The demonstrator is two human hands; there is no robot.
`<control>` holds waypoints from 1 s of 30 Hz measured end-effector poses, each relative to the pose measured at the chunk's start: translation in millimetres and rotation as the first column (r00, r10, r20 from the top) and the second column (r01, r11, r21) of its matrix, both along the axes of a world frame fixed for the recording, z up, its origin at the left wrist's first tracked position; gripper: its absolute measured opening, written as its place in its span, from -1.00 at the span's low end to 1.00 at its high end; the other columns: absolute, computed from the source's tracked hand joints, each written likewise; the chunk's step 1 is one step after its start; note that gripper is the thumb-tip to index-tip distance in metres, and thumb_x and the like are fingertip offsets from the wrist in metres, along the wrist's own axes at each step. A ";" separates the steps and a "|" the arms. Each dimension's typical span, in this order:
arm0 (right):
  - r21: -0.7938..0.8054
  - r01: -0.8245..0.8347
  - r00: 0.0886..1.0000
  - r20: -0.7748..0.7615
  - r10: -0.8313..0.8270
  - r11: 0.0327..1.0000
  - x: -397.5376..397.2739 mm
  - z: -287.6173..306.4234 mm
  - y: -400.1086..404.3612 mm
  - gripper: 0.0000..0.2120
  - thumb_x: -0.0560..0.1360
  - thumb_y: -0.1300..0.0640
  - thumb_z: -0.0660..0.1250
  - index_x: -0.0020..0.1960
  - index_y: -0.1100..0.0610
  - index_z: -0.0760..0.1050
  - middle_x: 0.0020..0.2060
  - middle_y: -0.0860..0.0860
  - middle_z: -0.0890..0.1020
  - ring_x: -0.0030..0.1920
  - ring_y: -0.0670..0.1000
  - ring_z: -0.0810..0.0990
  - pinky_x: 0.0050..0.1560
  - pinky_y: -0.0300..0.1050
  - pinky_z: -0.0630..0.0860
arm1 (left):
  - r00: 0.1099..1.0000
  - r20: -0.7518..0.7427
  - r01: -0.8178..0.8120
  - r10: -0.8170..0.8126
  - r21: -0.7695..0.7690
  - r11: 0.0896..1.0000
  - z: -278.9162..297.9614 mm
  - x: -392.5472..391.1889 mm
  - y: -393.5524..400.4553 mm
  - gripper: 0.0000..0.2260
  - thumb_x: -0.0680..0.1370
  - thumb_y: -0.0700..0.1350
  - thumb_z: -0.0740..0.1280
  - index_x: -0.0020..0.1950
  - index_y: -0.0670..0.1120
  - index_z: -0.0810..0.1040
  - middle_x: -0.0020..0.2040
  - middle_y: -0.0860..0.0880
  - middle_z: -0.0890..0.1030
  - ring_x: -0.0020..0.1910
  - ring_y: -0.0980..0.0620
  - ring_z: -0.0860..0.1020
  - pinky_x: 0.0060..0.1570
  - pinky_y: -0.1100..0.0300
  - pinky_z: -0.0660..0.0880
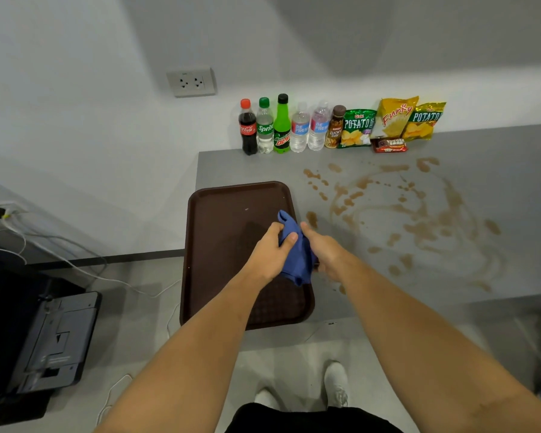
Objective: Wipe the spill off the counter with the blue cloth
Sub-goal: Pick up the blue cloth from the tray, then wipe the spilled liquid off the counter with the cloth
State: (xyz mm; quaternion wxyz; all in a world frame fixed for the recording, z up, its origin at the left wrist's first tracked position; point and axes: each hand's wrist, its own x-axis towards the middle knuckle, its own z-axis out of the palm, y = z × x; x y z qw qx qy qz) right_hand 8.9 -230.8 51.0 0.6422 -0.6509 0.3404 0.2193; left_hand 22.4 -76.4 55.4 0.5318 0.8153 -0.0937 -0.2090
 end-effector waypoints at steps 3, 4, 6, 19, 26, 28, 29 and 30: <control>-0.105 0.088 0.989 0.129 -0.074 0.991 0.8 1.8 -2.3 -0.64 0.66 -0.12 0.31 0.21 0.15 0.61 -0.05 0.07 0.70 -0.08 0.11 0.70 -0.08 0.00 0.64 | 0.998 -0.066 -0.019 0.013 -0.090 0.996 -1.9 -6.0 -7.6 -0.73 0.71 0.01 0.26 0.35 -0.09 0.46 0.22 -0.05 0.61 0.17 -0.02 0.62 0.17 -0.03 0.59; -0.176 0.088 0.981 0.183 -0.056 0.980 0.1 1.7 -4.2 -0.72 0.68 -0.06 0.29 0.18 0.13 0.60 -0.09 0.06 0.68 -0.13 0.07 0.67 -0.14 -0.04 0.61 | 0.998 -0.065 -0.019 0.013 -0.096 0.995 -2.5 -7.5 -9.6 -0.72 0.70 0.00 0.27 0.36 -0.10 0.48 0.23 -0.06 0.62 0.18 -0.03 0.62 0.19 -0.05 0.59; -0.310 0.096 0.964 0.267 -0.010 0.946 -4.4 -2.2 -7.6 -0.78 0.71 0.01 0.24 0.12 0.12 0.58 -0.14 0.05 0.64 -0.16 0.07 0.60 -0.15 -0.03 0.53 | 0.999 -0.049 -0.007 0.004 -0.077 0.997 -3.8 -10.2 -13.4 -0.73 0.69 0.03 0.30 0.32 -0.09 0.53 0.19 -0.05 0.64 0.15 -0.02 0.63 0.15 -0.03 0.61; -0.473 0.111 0.963 0.267 0.022 0.874 -40.9 -46.2 -65.4 -0.62 0.73 -0.04 0.15 0.32 0.24 0.49 0.11 0.17 0.64 0.17 0.20 0.60 0.17 0.09 0.50 | 0.985 0.156 -0.004 -0.073 0.443 0.896 -37.2 -2.6 -33.0 -0.67 0.69 0.18 0.18 -0.18 0.04 0.46 -0.33 -0.02 0.60 -0.34 -0.01 0.59 -0.30 0.08 0.49; -0.696 -0.354 0.862 0.016 0.507 0.624 -43.3 -61.2 -88.0 -0.60 0.70 -0.07 0.20 0.42 0.15 0.38 0.26 0.22 0.56 0.24 0.32 0.56 0.14 0.15 0.51 | 0.982 0.169 -0.157 0.082 0.505 0.848 -47.3 5.5 -60.4 -0.62 0.69 0.18 0.17 -0.21 -0.03 0.44 -0.28 -0.11 0.60 -0.14 -0.26 0.61 -0.09 -0.05 0.57; -0.819 -0.396 0.800 -0.086 0.594 0.416 -45.2 -61.3 -96.1 -0.53 0.68 -0.12 0.21 0.45 0.15 0.34 0.33 0.17 0.48 0.31 0.27 0.50 0.17 0.16 0.52 | 0.975 0.187 -0.200 0.120 0.506 0.839 -48.2 5.9 -68.2 -0.61 0.69 0.17 0.18 -0.24 -0.02 0.40 -0.30 -0.10 0.57 -0.14 -0.28 0.60 -0.12 -0.04 0.55; -0.856 -0.379 0.786 -0.098 0.611 0.350 -46.1 -61.1 -99.1 -0.49 0.67 -0.14 0.21 0.48 0.15 0.31 0.35 0.15 0.44 0.34 0.24 0.47 0.18 0.14 0.52 | 0.971 0.195 -0.218 0.135 0.505 0.835 -48.1 6.0 -71.7 -0.61 0.69 0.17 0.18 -0.25 -0.02 0.38 -0.31 -0.10 0.56 -0.16 -0.28 0.60 -0.14 -0.03 0.54; -0.886 -0.358 0.770 -0.099 0.631 0.297 -47.1 -61.2 -101.9 -0.45 0.67 -0.15 0.21 0.52 0.15 0.27 0.37 0.14 0.42 0.35 0.21 0.45 0.20 0.13 0.51 | 0.968 0.201 -0.231 0.148 0.501 0.834 -47.9 6.2 -74.7 -0.61 0.69 0.16 0.18 -0.26 -0.02 0.38 -0.33 -0.09 0.56 -0.18 -0.27 0.60 -0.17 -0.02 0.53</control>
